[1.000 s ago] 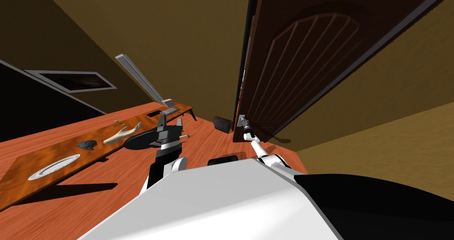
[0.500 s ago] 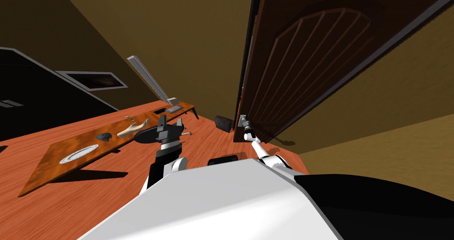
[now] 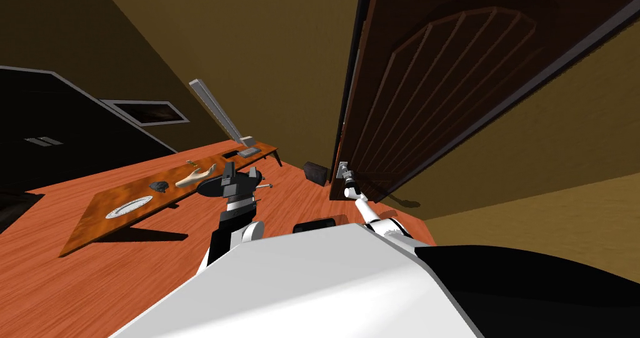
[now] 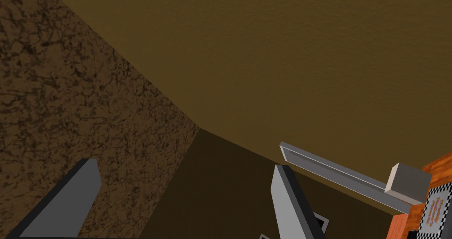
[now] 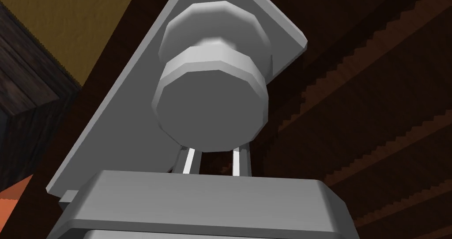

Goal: Pull the door open

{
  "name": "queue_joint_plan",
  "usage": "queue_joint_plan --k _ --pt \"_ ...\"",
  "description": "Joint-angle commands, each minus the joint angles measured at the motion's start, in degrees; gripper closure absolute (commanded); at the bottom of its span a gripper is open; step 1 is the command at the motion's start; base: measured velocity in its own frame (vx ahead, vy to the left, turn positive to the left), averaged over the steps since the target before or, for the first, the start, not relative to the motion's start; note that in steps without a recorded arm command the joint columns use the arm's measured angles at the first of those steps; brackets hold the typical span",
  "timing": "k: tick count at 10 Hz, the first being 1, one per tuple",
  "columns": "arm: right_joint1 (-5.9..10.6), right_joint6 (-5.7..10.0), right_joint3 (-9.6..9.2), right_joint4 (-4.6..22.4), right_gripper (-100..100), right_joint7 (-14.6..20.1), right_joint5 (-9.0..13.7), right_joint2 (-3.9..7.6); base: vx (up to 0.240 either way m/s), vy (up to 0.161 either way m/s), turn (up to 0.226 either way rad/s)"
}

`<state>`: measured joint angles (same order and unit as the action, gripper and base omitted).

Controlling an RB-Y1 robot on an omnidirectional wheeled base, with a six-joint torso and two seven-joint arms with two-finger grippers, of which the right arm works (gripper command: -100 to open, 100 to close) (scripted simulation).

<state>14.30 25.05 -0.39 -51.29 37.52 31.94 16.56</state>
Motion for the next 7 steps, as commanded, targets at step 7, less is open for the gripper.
queue_joint_plan --k 7 --pt "1.01 1.46 -1.72 0.32 100 11.31 7.23 1.17 -0.063 -0.034 0.108"
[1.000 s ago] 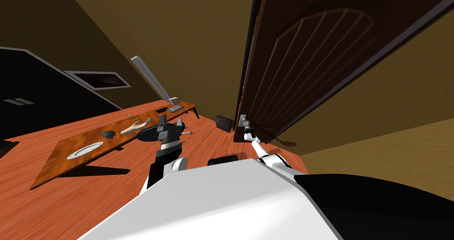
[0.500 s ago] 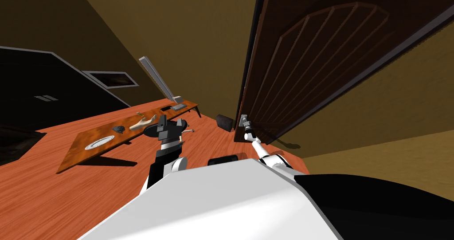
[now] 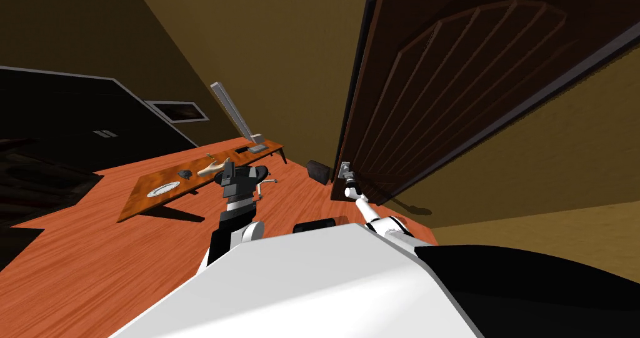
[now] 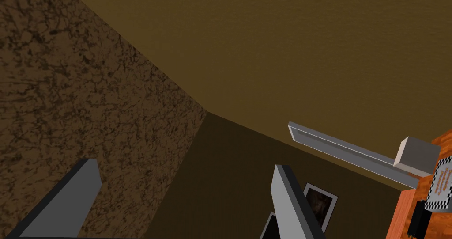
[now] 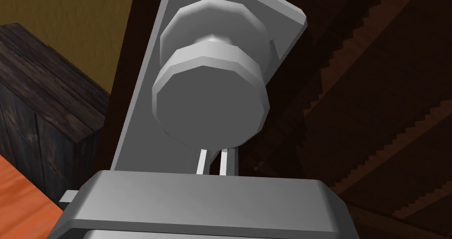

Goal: Pull the door open

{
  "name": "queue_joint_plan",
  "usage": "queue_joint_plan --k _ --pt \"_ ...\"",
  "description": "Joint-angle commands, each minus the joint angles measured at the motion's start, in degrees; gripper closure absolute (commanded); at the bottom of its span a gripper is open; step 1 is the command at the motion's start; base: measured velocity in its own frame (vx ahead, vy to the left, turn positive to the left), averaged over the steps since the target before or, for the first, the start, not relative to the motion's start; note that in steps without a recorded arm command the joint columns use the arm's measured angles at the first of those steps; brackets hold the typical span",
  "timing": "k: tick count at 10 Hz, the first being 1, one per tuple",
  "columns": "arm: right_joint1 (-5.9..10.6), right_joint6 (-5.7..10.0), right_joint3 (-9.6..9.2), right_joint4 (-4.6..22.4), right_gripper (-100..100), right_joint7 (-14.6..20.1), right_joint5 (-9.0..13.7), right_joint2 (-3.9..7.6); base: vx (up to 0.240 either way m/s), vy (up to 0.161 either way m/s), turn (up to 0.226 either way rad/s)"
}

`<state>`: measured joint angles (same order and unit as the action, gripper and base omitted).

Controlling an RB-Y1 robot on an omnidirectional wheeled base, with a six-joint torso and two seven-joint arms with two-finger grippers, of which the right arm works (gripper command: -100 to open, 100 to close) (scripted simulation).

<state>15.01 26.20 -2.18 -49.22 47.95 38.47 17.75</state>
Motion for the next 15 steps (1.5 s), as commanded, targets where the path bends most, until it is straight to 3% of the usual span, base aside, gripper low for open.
queue_joint_plan --k 1,5,6,13,15 --pt "0.31 0.3 0.07 -1.74 100 0.89 0.7 -0.02 -0.061 -0.035 0.085" --pt "0.17 0.59 -0.88 -1.48 100 7.39 5.21 0.84 -0.073 -0.048 0.135" --pt "-0.99 -0.08 -1.41 -1.9 -100 8.55 6.12 0.52 -0.173 -0.035 0.027" --pt "-1.75 -0.61 -3.39 -5.54 -100 15.02 11.19 -0.45 -0.18 0.027 -0.004" --pt "-2.0 -0.31 -3.03 -5.1 -100 15.11 10.96 0.27 0.017 -0.016 0.042"
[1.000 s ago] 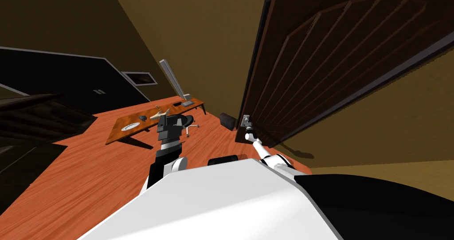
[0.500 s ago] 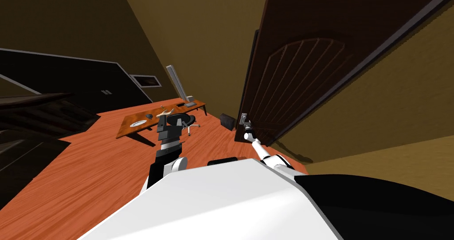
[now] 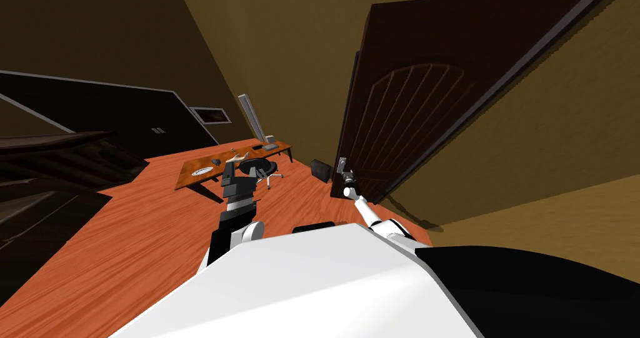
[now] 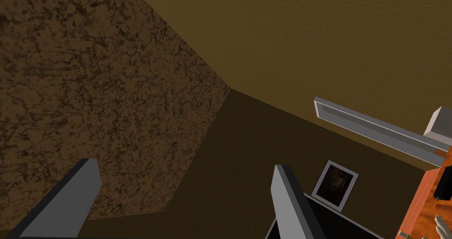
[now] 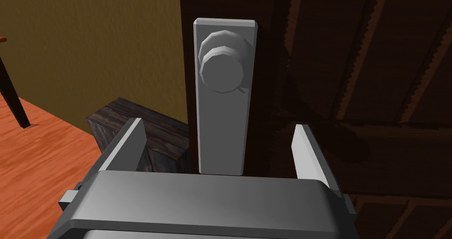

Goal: Pull the door open

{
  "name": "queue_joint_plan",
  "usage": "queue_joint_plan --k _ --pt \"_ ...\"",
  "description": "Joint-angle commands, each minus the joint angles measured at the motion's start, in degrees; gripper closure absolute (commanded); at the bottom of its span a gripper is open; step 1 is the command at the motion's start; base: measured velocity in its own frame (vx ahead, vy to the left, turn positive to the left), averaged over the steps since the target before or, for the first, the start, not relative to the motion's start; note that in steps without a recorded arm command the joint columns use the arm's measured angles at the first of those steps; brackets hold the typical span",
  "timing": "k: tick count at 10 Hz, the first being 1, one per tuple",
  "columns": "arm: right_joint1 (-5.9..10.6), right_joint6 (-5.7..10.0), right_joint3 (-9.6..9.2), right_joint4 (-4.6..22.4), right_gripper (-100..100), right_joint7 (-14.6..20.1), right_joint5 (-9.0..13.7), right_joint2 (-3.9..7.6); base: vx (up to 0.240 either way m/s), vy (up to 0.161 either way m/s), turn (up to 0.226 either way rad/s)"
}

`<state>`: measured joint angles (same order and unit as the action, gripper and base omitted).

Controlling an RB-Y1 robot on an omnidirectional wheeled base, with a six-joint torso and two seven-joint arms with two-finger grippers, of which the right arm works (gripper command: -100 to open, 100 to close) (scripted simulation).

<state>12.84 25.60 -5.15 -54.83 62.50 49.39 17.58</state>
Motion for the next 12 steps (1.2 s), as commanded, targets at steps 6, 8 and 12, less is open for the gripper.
queue_joint_plan --k 6,8,12 --pt "-0.71 1.44 1.13 1.55 -100 2.55 0.68 2.99 0.216 -0.044 0.09" --pt "-0.85 1.07 1.18 1.0 100 2.13 0.69 2.76 0.038 -0.012 -0.003" --pt "-0.85 1.07 1.18 1.0 100 2.13 0.69 2.76 -0.021 0.005 0.002"
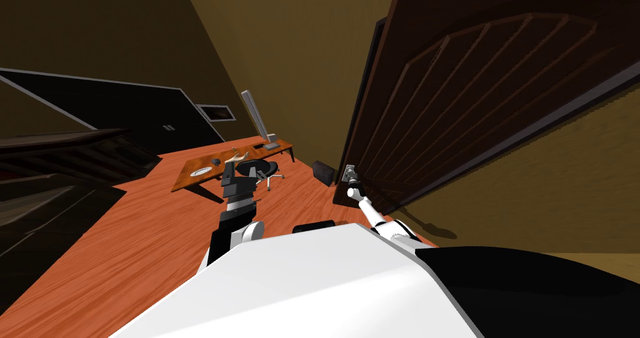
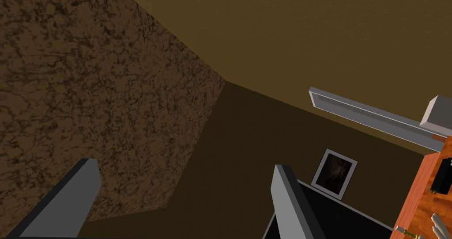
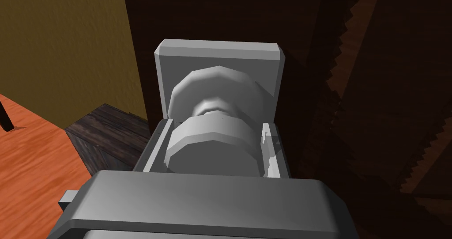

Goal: Pull the door open

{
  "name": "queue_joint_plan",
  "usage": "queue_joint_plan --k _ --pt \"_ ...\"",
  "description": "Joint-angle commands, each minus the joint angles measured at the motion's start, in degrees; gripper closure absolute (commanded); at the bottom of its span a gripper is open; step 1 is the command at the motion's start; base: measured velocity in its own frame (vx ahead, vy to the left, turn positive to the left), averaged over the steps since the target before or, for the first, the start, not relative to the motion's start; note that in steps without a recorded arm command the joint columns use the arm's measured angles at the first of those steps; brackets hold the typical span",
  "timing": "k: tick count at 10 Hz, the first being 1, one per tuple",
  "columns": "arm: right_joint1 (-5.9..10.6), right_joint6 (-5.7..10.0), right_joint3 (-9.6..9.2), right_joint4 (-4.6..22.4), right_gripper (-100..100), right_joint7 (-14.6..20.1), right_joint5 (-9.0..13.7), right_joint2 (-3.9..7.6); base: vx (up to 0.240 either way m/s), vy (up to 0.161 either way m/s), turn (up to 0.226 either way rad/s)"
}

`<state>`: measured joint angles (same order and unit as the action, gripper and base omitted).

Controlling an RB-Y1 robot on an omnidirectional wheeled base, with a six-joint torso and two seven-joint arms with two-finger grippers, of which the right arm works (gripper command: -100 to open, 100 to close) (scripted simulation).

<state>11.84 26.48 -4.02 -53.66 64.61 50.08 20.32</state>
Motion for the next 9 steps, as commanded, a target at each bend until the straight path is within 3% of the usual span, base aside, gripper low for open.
queue_joint_plan --k 1,4,9 --pt "0.15 0.19 0.05 -0.17 100 0.01 0.0 0.02 0.0 0.0 0.0" --pt "-0.34 -0.08 -1.61 -0.68 100 1.68 -0.3 0.94 -0.14 -0.038 0.087" --pt "-1.0 -0.23 -4.85 -2.07 100 5.05 -0.91 2.84 -0.212 -0.069 0.113"
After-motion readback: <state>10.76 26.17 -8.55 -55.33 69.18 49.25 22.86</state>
